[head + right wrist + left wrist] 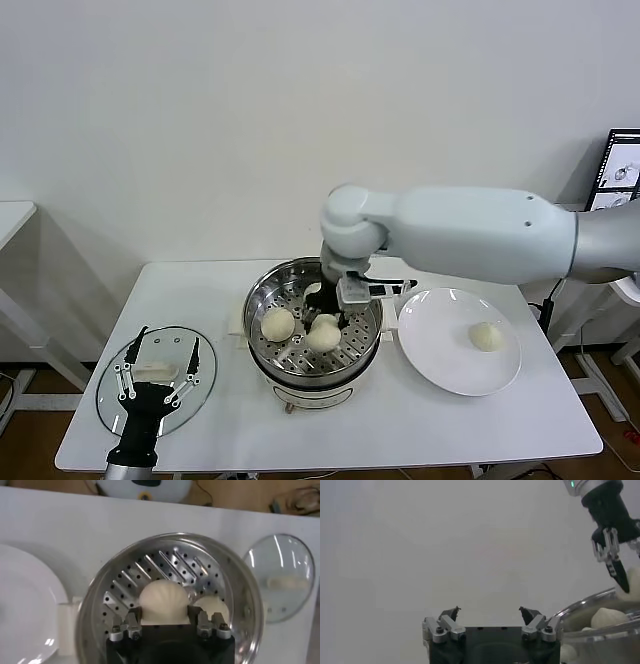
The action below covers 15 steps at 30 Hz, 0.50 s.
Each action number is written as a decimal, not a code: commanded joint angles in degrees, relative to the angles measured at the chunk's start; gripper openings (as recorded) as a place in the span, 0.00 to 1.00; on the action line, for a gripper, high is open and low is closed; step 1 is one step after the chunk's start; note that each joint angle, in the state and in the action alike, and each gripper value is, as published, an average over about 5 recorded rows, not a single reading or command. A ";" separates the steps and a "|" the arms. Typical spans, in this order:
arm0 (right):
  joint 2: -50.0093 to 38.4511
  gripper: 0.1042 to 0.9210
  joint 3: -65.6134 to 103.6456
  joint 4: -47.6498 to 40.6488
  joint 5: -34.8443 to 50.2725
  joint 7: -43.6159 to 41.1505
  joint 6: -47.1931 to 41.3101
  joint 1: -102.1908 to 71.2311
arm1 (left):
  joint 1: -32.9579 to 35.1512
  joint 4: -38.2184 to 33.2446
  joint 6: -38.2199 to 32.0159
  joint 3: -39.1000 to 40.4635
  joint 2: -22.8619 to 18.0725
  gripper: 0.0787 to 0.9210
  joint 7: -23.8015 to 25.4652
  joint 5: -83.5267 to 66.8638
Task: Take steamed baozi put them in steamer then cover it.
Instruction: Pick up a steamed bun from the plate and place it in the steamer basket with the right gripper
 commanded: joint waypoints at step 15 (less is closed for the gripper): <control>6.13 0.69 0.15 -2.38 -7.21 -0.28 5.32 -6.17 | -0.14 0.57 -0.50 -0.33 -0.02 0.88 -0.14 -0.23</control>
